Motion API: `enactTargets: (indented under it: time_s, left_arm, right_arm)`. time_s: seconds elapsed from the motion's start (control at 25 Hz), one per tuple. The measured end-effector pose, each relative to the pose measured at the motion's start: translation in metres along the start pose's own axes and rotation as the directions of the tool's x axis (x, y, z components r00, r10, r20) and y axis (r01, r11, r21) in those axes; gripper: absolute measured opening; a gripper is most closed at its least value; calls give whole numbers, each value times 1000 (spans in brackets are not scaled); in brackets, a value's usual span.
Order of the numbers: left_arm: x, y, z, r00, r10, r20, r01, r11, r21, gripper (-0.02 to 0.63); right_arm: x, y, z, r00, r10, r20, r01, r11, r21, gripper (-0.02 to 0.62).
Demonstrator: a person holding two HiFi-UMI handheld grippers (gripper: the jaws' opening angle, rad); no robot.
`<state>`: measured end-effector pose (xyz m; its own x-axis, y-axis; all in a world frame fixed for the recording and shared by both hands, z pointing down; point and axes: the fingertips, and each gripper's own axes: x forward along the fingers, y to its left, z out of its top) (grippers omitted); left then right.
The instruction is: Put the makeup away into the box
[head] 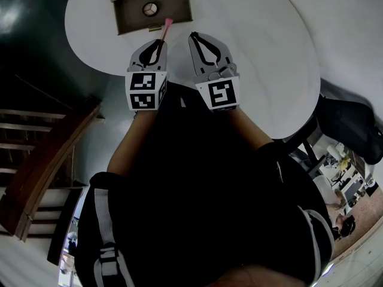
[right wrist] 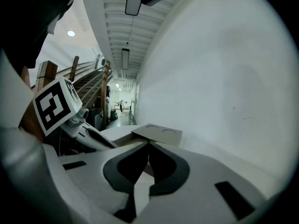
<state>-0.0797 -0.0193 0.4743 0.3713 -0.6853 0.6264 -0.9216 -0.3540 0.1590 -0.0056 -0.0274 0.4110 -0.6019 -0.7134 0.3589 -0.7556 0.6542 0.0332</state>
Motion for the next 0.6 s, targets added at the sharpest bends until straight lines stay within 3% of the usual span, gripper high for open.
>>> enactTargets:
  time_s: [0.28,0.6]
  left_arm:
    - [2,6,28,999,-7,45,6,1000,11,49]
    - [27,16,51,999,-19,43,18,999,34,49]
  right_arm:
    - [8,-11,11,1000,-24,15,24,1000,-7,23]
    - [26,-26,14,999,-36,5,36,999,12,23]
